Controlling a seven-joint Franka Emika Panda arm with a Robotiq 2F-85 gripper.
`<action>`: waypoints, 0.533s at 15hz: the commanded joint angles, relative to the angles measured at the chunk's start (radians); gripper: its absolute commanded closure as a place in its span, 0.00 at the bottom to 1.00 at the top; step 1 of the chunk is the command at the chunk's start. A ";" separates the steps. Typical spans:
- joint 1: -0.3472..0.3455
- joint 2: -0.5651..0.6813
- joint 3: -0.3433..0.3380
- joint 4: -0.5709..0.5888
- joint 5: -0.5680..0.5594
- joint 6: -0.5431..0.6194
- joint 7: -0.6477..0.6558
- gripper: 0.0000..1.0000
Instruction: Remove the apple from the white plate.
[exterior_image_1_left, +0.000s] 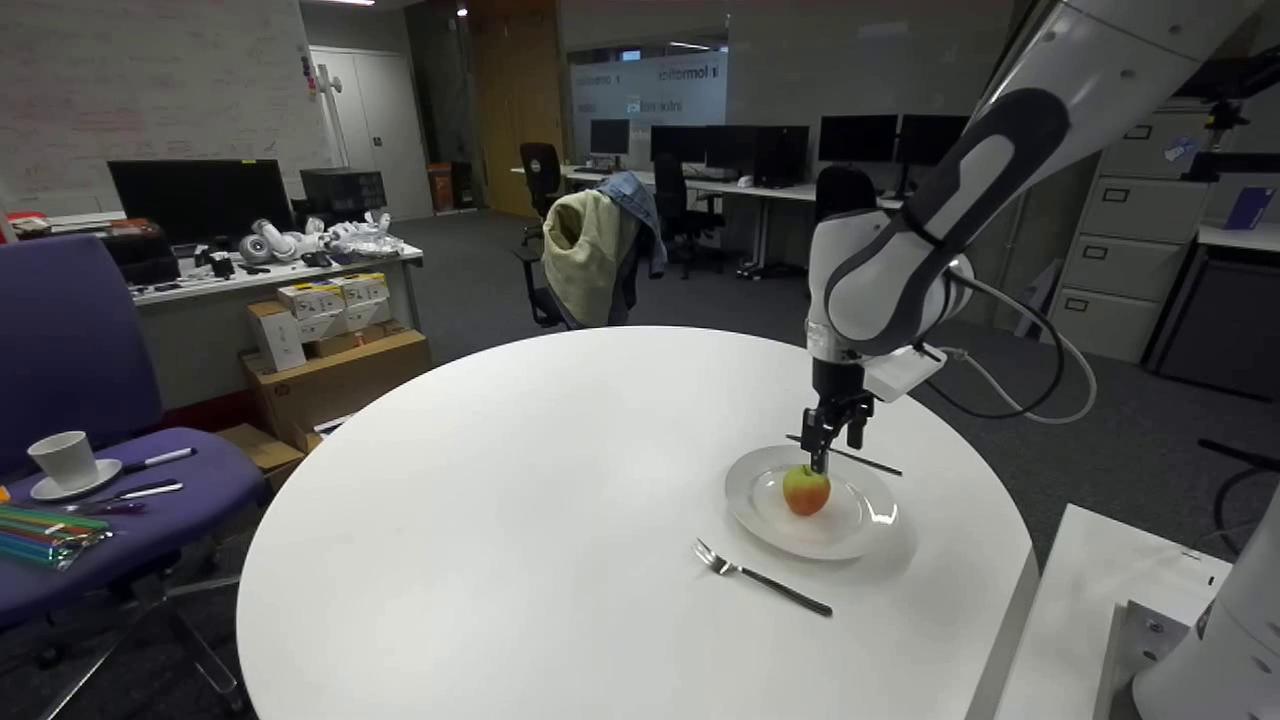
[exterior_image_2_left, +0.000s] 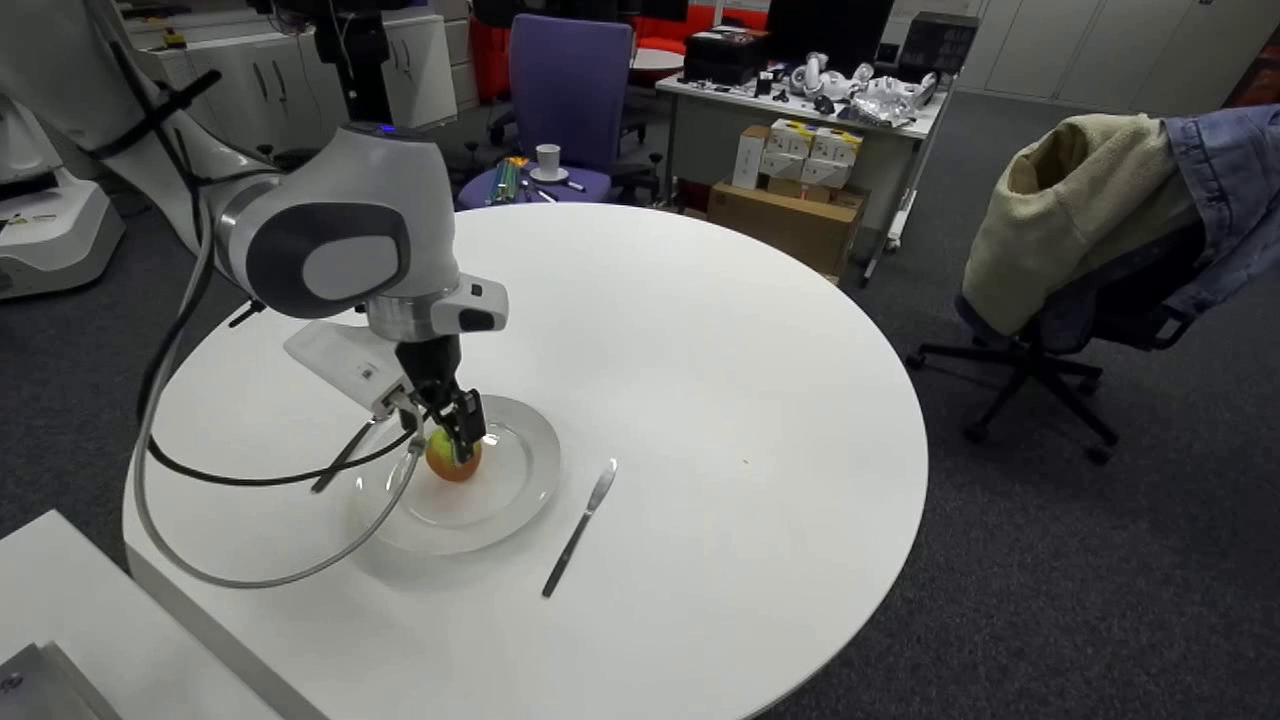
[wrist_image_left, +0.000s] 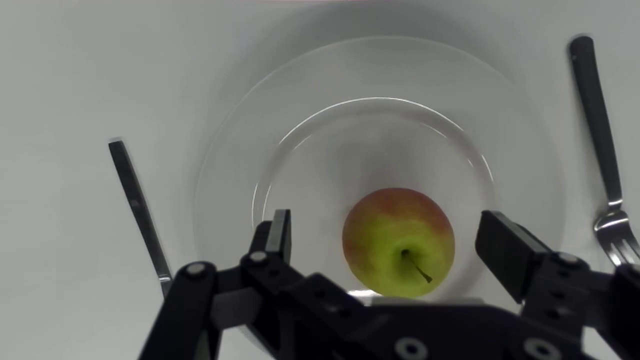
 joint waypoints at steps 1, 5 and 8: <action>-0.012 0.061 -0.012 0.037 -0.042 0.036 -0.008 0.00; -0.010 0.095 -0.011 0.053 -0.055 0.072 -0.020 0.00; -0.012 0.104 -0.004 0.058 -0.037 0.096 -0.034 0.00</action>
